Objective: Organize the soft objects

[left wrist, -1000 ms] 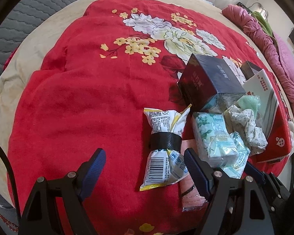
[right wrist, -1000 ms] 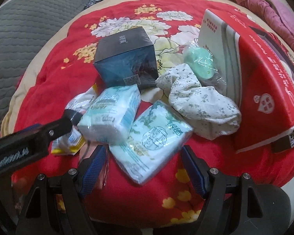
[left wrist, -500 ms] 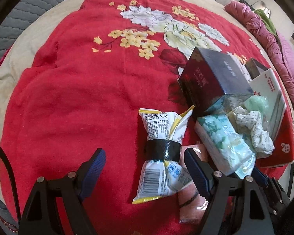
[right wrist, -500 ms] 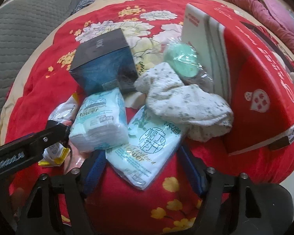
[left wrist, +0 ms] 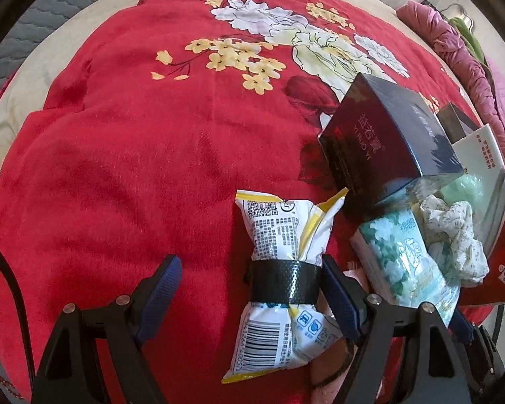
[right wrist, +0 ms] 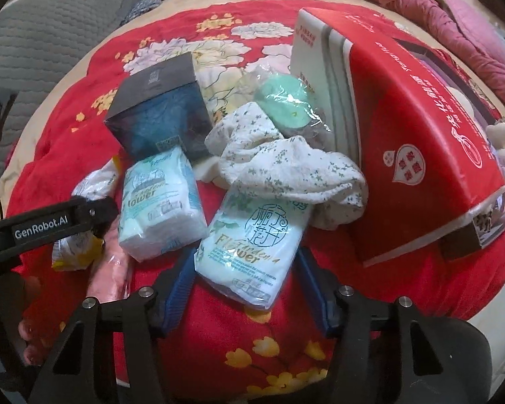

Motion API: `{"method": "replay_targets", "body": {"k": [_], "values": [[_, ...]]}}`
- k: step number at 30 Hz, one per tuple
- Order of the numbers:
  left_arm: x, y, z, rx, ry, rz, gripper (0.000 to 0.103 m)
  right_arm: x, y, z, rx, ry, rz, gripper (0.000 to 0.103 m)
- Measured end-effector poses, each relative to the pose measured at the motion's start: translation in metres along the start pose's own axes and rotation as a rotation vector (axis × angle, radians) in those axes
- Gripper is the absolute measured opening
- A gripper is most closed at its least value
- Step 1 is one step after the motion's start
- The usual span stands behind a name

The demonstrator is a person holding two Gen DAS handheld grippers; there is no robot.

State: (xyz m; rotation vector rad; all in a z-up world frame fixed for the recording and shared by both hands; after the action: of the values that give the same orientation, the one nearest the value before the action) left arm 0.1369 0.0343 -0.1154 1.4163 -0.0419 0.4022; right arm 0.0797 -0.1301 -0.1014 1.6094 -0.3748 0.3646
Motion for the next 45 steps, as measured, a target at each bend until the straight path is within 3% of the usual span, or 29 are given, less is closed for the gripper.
{"method": "replay_targets", "body": {"k": [5,10,12,14,21,29,45], "values": [[-0.002,-0.002,0.004,0.034,-0.023,0.016,0.081,0.005,-0.011,-0.001,-0.032,0.005,-0.008,0.066],[-0.003,0.0,0.003,0.04,-0.022,0.03,0.073,0.001,-0.001,0.001,0.005,0.023,0.006,0.058],[-0.005,0.002,0.002,0.048,-0.035,0.04,0.054,-0.002,0.005,0.001,0.025,0.028,0.013,0.057],[-0.005,0.005,0.0,0.04,-0.034,0.044,0.042,-0.005,0.011,0.0,0.042,0.033,0.018,0.057],[-0.002,0.011,-0.014,-0.053,0.027,0.043,0.04,-0.007,0.037,-0.005,0.107,0.047,0.06,0.056],[-0.012,0.031,-0.016,-0.09,0.035,0.064,0.04,-0.003,0.066,-0.022,0.139,0.113,0.163,0.056],[-0.038,0.101,0.019,-0.117,-0.067,0.162,0.04,0.008,0.116,-0.005,0.084,0.137,0.324,0.056]]}}
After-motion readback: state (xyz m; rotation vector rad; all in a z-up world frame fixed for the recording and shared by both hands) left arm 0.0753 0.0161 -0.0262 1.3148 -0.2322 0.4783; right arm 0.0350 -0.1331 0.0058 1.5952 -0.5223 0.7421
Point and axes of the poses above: each gripper's, at about its wrist camera, not at the fingertips, and y roughly against the way its jaws point, z to its right, x to its top, the point moved 2 cm from there along -y, roughly the way its jaws point, and after that the axes turned 10 degrees about y, right-handed, at the moved point
